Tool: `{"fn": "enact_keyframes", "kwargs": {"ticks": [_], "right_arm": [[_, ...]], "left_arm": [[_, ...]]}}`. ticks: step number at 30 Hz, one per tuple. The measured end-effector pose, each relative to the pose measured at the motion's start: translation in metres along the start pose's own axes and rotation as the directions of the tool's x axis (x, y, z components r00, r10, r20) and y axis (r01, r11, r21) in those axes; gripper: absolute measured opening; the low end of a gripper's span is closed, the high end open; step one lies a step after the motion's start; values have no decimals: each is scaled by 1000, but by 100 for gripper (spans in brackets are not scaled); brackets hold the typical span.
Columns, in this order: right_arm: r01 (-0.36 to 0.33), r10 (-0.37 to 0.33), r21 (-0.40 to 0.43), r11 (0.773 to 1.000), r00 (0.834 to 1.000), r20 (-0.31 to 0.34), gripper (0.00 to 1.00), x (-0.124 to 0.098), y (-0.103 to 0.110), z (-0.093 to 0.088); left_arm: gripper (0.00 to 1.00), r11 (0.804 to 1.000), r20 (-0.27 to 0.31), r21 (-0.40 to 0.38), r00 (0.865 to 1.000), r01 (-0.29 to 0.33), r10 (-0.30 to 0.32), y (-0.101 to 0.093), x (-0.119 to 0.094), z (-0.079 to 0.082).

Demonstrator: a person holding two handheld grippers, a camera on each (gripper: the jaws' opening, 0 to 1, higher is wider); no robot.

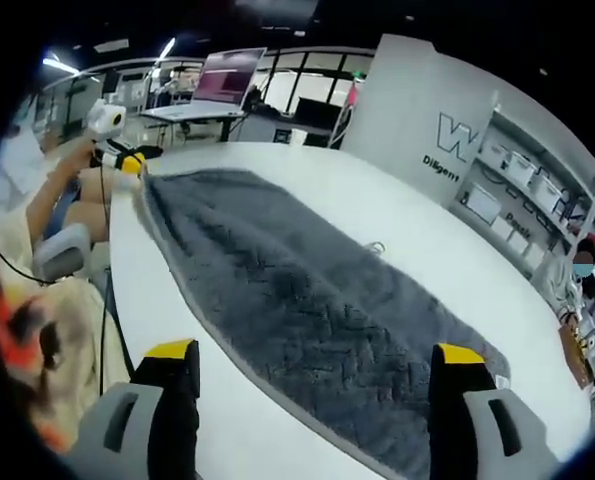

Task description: Open the folded towel by lifting each exposed corner and separating the folded layers until the towel lies flat within the target outline without major curled edges

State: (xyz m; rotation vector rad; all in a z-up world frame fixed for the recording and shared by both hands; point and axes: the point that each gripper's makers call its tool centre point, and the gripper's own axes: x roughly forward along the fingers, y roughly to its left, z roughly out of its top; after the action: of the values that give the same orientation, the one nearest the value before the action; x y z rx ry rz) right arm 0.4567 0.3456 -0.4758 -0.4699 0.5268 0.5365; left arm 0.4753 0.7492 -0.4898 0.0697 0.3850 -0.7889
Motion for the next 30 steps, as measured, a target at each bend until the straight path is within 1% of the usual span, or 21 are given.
{"fn": "enact_keyframes", "kwargs": {"ticks": [4,9,11,12,13,15,17,19,21,24,26,30], "right_arm": [[-3,3,-1,1000,1000,-2,95,0,0,0],[-6,6,-2,1000,1000,-4,95,1,0,-1],[-6,6,-2,1000,1000,-5,95,1,-1,-1],[-6,6,-2,1000,1000,-5,95,1,-1,-1],[-7,7,-2,1000,1000,-6,95,1,-1,-1],[-10,10,-2,1000,1000,-7,95,2,-1,-2],[-11,11,-3,1000,1000,-10,95,3,-1,-2],[-12,12,-3,1000,1000,-11,95,3,-1,-3],[-12,12,-1,1000,1000,-11,95,3,-1,-3],[-12,12,-1,1000,1000,-12,95,3,-1,-3],[-12,12,0,1000,1000,-12,95,3,-1,-3],[-13,13,-2,1000,1000,-14,95,3,1,-4]], "left_arm": [[2,1000,-3,-18,1000,1,-1,0,-2,-2],[3,1000,-57,-8,998,-16,15,3,-3,-13],[4,1000,-67,-10,998,-9,9,1,-3,-15],[7,1000,-72,-10,997,-5,4,0,-3,-15],[13,1000,-73,-10,997,-5,5,-1,-3,-15],[20,1000,-74,0,997,-16,16,-1,-3,-13],[22,1000,-68,8,998,-6,7,-3,-5,-9],[23,1000,-41,14,999,14,-13,-8,-6,-3],[27,1000,-3,6,1000,26,-26,-13,-9,6],[39,1000,24,2,999,29,-29,-18,-14,15],[48,999,32,9,999,35,-35,-22,-14,18],[63,998,11,23,998,66,-66,-33,-10,16]]}}
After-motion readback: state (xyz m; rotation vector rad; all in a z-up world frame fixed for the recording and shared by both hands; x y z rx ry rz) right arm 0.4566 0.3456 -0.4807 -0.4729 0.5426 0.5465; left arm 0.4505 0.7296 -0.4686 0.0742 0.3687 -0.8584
